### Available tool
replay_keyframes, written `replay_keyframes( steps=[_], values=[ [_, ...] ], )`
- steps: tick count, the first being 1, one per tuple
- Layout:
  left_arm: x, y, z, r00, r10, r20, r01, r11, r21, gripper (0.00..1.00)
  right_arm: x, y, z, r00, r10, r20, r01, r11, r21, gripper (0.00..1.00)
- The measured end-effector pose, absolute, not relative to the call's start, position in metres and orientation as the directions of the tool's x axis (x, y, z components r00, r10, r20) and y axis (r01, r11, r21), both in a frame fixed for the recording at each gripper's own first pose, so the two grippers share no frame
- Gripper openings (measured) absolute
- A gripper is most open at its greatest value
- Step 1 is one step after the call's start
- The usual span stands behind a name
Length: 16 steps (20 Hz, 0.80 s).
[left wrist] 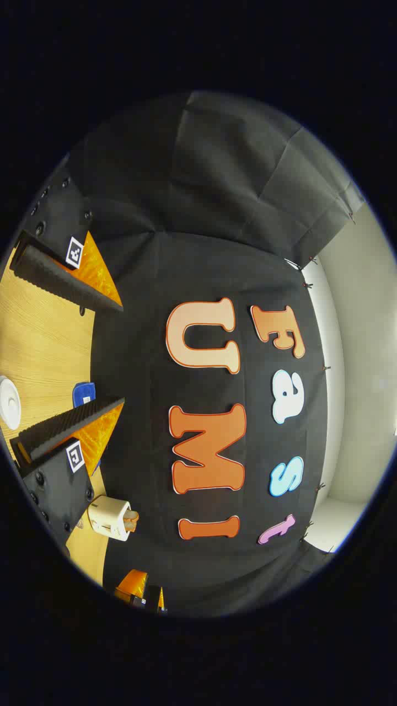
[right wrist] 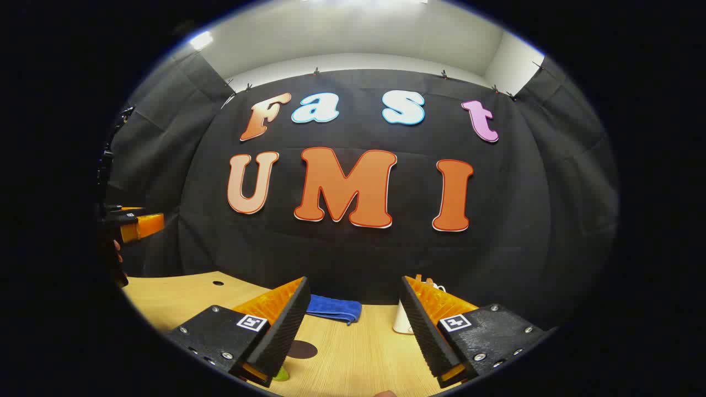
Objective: Open the teacup lid with one hand, grasp the water bottle and pour water into the teacup with the other hand; after pouring, place the water bottle on the coaster and then close the teacup lid.
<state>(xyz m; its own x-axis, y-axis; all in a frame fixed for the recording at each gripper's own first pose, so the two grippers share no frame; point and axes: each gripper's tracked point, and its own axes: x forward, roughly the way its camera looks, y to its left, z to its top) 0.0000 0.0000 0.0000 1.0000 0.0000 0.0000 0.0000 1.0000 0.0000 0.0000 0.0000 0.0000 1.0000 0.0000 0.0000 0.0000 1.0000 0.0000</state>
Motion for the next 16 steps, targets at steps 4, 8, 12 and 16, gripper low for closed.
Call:
replay_keyframes(
  steps=[4, 8, 12, 16],
  values=[
    [0.000, 0.002, -0.006, 1.000, 0.010, -0.016, -0.010, 1.000, 0.008, 0.97, -0.002, 0.003, -0.011, 0.999, 0.016, -0.031, -0.016, 1.000, 0.000, 0.98],
    [-0.001, 0.001, -0.012, 0.999, 0.013, -0.032, -0.012, 1.000, 0.011, 0.96, -0.006, 0.009, -0.010, 0.999, 0.032, -0.033, -0.032, 0.999, -0.006, 0.98],
    [-0.001, 0.000, -0.012, 0.999, 0.010, -0.033, -0.010, 1.000, 0.003, 0.97, -0.009, 0.014, -0.015, 0.998, 0.048, -0.035, -0.049, 0.999, -0.016, 0.98],
    [-0.003, -0.005, -0.010, 1.000, -0.003, -0.020, 0.003, 1.000, 0.007, 0.97, -0.012, 0.024, -0.027, 0.996, 0.073, -0.057, -0.074, 0.997, -0.016, 0.98]
  ],
)
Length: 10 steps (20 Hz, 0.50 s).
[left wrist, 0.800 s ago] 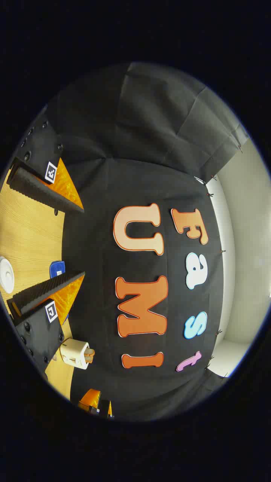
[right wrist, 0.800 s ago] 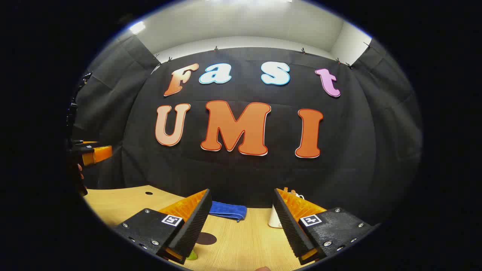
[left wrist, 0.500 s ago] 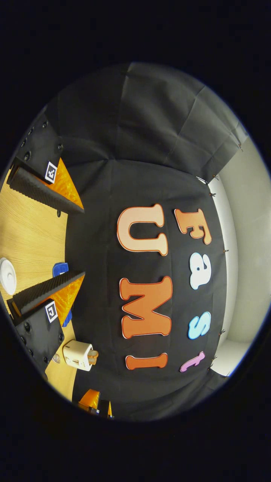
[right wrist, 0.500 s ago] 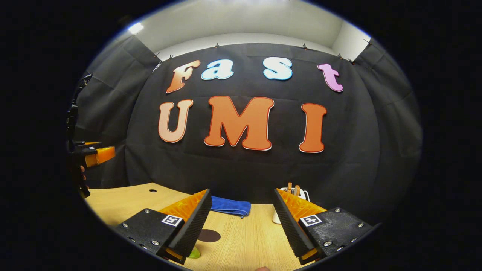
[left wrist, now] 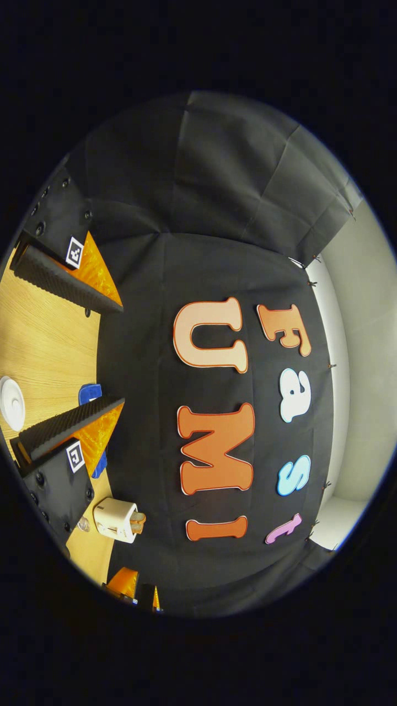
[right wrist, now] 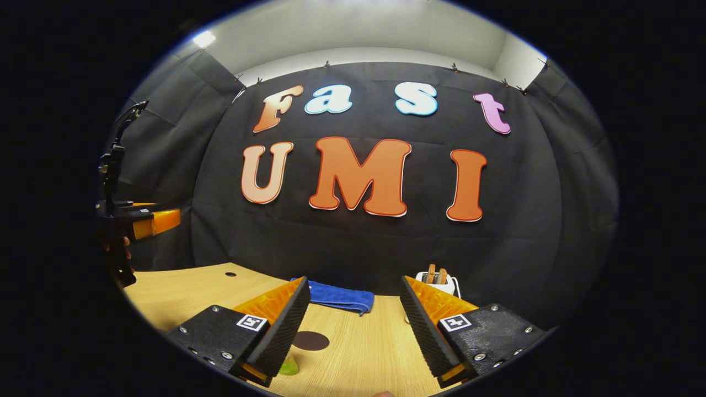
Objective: Open the teacup lid with one hand, grasp the water bottle and pour water into the teacup with the other hand; after pouring, place the water bottle on the coaster and then close the teacup lid.
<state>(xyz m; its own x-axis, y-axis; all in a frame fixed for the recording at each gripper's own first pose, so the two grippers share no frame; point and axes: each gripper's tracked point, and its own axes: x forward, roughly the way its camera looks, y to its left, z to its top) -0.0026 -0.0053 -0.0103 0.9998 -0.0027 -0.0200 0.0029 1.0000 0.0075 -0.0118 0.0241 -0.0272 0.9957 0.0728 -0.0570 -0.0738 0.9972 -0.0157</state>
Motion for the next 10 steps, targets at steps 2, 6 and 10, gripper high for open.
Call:
replay_keyframes(
  steps=[2, 6, 10],
  values=[
    [-0.003, -0.011, -0.013, 0.999, -0.025, -0.021, 0.025, 1.000, 0.010, 0.96, -0.014, 0.028, -0.032, 0.994, 0.081, -0.067, -0.083, 0.996, -0.018, 0.98],
    [-0.005, -0.020, -0.032, 0.998, -0.046, -0.053, 0.049, 0.998, 0.041, 0.96, -0.018, 0.035, -0.050, 0.989, 0.103, -0.102, -0.103, 0.995, 0.011, 0.98],
    [-0.009, -0.031, -0.061, 0.990, -0.085, -0.117, 0.090, 0.995, 0.033, 0.96, -0.025, 0.044, -0.072, 0.979, 0.139, -0.146, -0.137, 0.990, 0.027, 0.98]
  ],
)
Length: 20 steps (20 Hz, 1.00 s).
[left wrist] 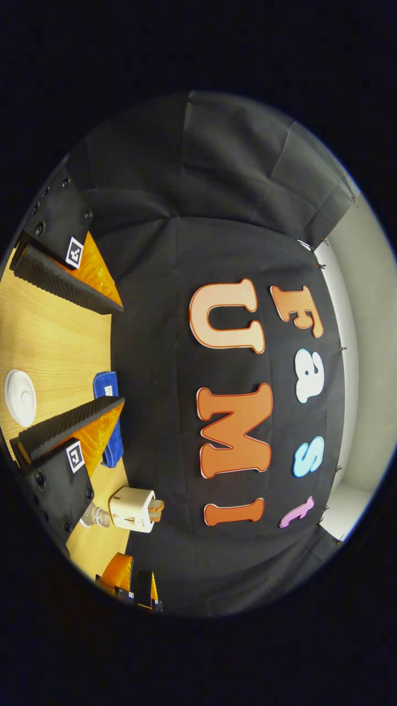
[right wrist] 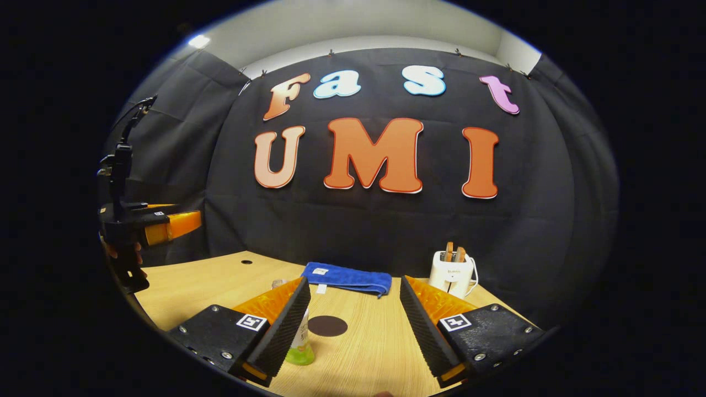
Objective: Open the teacup lid with one hand, grasp the water bottle and pour water into the teacup with the other hand; after pouring, place the water bottle on the coaster and then close the teacup lid.
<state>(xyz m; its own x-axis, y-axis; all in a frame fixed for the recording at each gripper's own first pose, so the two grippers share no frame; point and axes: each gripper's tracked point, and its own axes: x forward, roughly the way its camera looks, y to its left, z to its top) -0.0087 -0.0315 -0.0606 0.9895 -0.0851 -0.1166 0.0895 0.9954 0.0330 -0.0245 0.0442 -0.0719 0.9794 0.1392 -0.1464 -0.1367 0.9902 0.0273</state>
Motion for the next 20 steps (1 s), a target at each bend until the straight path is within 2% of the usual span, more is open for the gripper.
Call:
replay_keyframes(
  steps=[7, 10, 14, 15, 17, 18, 20],
  values=[
    [-0.022, -0.055, -0.120, 0.956, -0.166, -0.240, 0.178, 0.984, 0.031, 0.95, -0.031, 0.064, -0.100, 0.957, 0.216, -0.193, -0.210, 0.976, 0.051, 0.98],
    [-0.028, -0.062, -0.142, 0.939, -0.197, -0.283, 0.215, 0.976, 0.034, 0.98, -0.036, 0.072, -0.109, 0.947, 0.247, -0.206, -0.239, 0.969, 0.064, 0.98],
    [-0.037, -0.074, -0.177, 0.900, -0.252, -0.355, 0.278, 0.960, 0.025, 0.95, -0.034, 0.071, -0.125, 0.942, 0.239, -0.235, -0.241, 0.970, 0.020, 0.98],
    [-0.037, -0.075, -0.183, 0.895, -0.255, -0.366, 0.285, 0.958, 0.030, 0.91, -0.034, 0.073, -0.128, 0.940, 0.244, -0.240, -0.247, 0.969, 0.019, 0.98],
    [-0.039, -0.078, -0.196, 0.882, -0.265, -0.391, 0.298, 0.954, 0.026, 0.90, -0.035, 0.077, -0.132, 0.932, 0.260, -0.251, -0.263, 0.965, 0.026, 0.98],
    [-0.041, -0.078, -0.203, 0.873, -0.269, -0.407, 0.303, 0.953, 0.020, 0.83, -0.036, 0.078, -0.134, 0.929, 0.267, -0.256, -0.269, 0.963, 0.029, 0.98],
    [-0.043, -0.077, -0.219, 0.863, -0.257, -0.435, 0.297, 0.955, 0.026, 0.81, -0.036, 0.079, -0.137, 0.926, 0.273, -0.261, -0.275, 0.961, 0.028, 0.98]
  ],
)
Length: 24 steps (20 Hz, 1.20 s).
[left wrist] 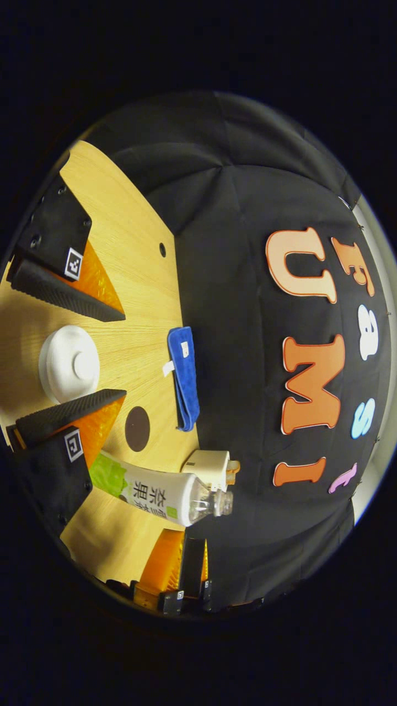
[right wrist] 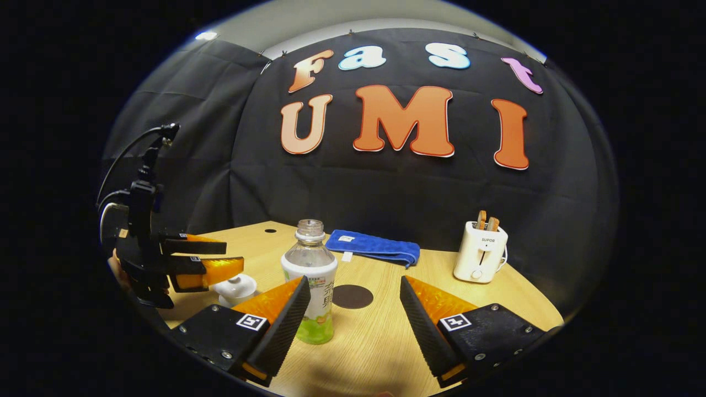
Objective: Open the teacup lid with one hand, grasp the water bottle and pour water into the teacup with the other hand; after pouring, place the water bottle on the coaster and then close the teacup lid.
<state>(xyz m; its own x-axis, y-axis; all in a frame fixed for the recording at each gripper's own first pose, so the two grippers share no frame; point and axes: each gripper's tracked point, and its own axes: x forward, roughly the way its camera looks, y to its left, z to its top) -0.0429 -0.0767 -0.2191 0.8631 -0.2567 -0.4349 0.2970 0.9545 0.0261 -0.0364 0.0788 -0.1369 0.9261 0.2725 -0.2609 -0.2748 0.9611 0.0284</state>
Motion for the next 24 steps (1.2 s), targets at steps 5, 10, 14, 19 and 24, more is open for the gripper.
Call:
replay_keyframes(
  steps=[5, 10, 14, 19, 24],
  values=[
    [-0.051, -0.085, -0.238, 0.829, -0.288, -0.480, 0.337, 0.941, 0.018, 0.66, -0.037, 0.075, -0.145, 0.924, 0.261, -0.280, -0.270, 0.963, 0.005, 0.98],
    [-0.050, -0.087, -0.243, 0.827, -0.275, -0.490, 0.345, 0.937, 0.056, 0.46, -0.040, 0.080, -0.147, 0.918, 0.278, -0.282, -0.289, 0.957, 0.002, 0.98],
    [-0.048, -0.086, -0.242, 0.834, -0.259, -0.487, 0.329, 0.942, 0.064, 0.36, -0.041, 0.084, -0.152, 0.911, 0.293, -0.292, -0.306, 0.952, 0.002, 0.98],
    [-0.042, -0.077, -0.229, 0.869, -0.227, -0.440, 0.285, 0.956, 0.070, 0.34, -0.040, 0.096, -0.158, 0.895, 0.324, -0.307, -0.339, 0.941, 0.006, 0.98],
    [-0.037, -0.062, -0.218, 0.898, -0.189, -0.397, 0.233, 0.970, 0.066, 0.34, -0.038, 0.112, -0.180, 0.867, 0.348, -0.357, -0.366, 0.931, 0.020, 0.96]
  ],
)
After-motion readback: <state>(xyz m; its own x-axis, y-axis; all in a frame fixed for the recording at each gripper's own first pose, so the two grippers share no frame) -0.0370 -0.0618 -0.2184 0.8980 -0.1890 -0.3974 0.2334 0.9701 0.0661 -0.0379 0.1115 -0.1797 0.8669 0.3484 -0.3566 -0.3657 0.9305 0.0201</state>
